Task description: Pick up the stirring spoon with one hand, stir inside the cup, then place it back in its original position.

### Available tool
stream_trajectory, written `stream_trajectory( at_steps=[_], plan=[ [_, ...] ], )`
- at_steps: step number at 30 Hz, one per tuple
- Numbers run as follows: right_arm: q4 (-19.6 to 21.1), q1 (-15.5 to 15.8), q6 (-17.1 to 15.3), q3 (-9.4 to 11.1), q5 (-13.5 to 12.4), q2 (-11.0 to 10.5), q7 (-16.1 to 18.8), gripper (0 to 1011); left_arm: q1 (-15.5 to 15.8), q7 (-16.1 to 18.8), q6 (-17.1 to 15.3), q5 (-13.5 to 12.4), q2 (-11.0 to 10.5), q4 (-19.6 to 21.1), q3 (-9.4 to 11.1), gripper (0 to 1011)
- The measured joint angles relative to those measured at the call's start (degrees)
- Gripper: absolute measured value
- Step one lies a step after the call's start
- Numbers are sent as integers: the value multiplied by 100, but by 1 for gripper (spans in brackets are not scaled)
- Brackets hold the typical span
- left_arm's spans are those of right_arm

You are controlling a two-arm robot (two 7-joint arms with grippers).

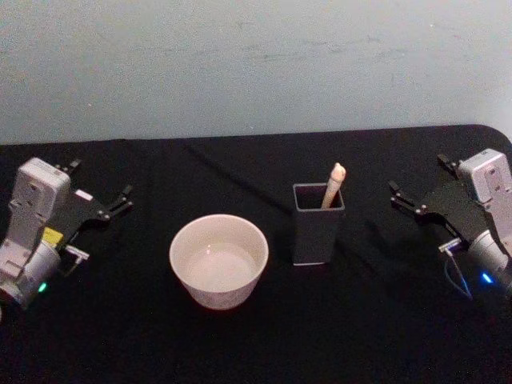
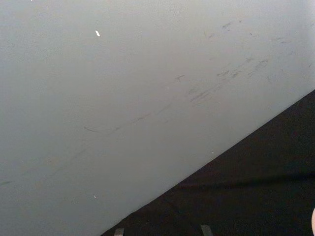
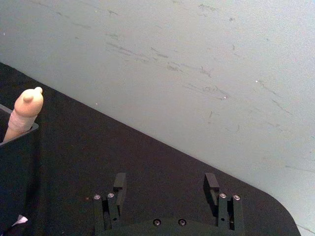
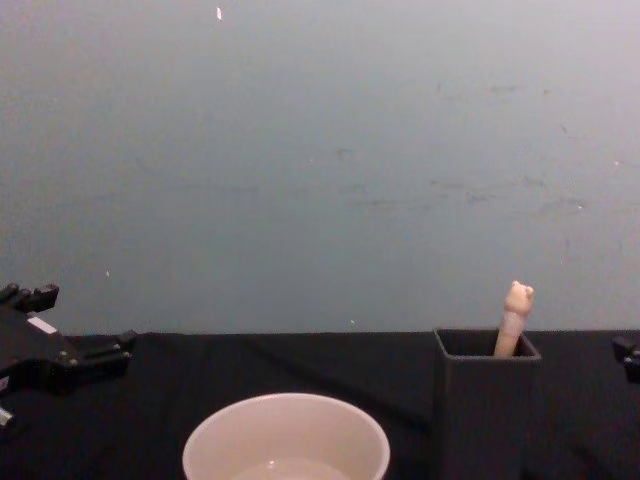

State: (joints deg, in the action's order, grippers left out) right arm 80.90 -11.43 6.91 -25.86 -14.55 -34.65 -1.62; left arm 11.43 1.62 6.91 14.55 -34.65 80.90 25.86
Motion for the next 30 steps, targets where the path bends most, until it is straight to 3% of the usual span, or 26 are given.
stream_trajectory(
  at_steps=[30],
  plan=[
    [0,0,0,0,0,0,0,1002,0,0,0,0,0,0,0,1001]
  ],
)
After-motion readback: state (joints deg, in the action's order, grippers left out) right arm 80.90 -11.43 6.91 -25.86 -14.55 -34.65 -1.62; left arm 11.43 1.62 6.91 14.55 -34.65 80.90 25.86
